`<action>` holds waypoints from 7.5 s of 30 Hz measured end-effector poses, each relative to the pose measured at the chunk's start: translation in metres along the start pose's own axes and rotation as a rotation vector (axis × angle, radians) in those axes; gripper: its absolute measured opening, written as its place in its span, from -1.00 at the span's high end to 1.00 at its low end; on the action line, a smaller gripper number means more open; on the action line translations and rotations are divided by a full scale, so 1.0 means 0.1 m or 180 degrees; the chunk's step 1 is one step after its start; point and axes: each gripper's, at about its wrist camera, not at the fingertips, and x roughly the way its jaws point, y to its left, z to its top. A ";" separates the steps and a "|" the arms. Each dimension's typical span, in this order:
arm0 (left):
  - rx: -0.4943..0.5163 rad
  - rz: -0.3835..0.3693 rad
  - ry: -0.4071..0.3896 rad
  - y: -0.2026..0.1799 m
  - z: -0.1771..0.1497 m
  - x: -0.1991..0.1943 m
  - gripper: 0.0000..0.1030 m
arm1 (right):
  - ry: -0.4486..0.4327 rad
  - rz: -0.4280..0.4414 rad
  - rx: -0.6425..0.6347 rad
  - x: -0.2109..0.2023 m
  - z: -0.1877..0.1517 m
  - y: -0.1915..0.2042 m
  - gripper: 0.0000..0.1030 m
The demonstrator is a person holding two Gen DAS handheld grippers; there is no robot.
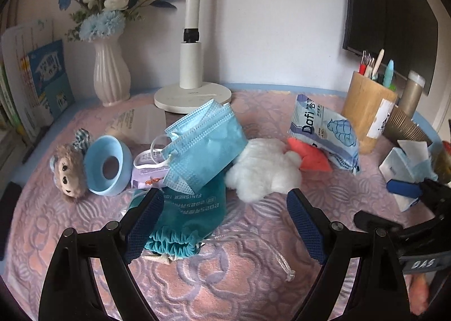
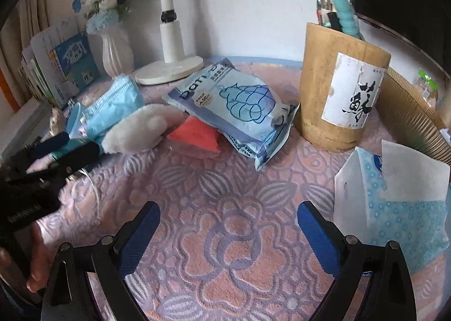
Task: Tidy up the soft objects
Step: 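Return both tools to the quilt, then grasp the plush monkey with the left gripper while the right gripper grasps the blue mask, then carry the monkey and mask to the woven tray and open both grippers, then return both tools to the quilt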
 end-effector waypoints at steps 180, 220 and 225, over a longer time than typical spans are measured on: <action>0.0745 -0.2129 0.0012 -3.30 1.79 0.01 0.01 | -0.0828 -0.0341 0.2054 -1.48 0.51 -3.05 0.37; -0.0722 0.0289 -0.0250 1.01 0.29 -0.64 -0.99 | 0.0381 0.1005 0.0544 0.16 0.37 0.14 -1.00; -0.0857 -0.0013 -0.0126 1.05 0.00 -0.25 -0.96 | 0.0282 0.0489 0.0409 0.37 0.25 0.15 -1.00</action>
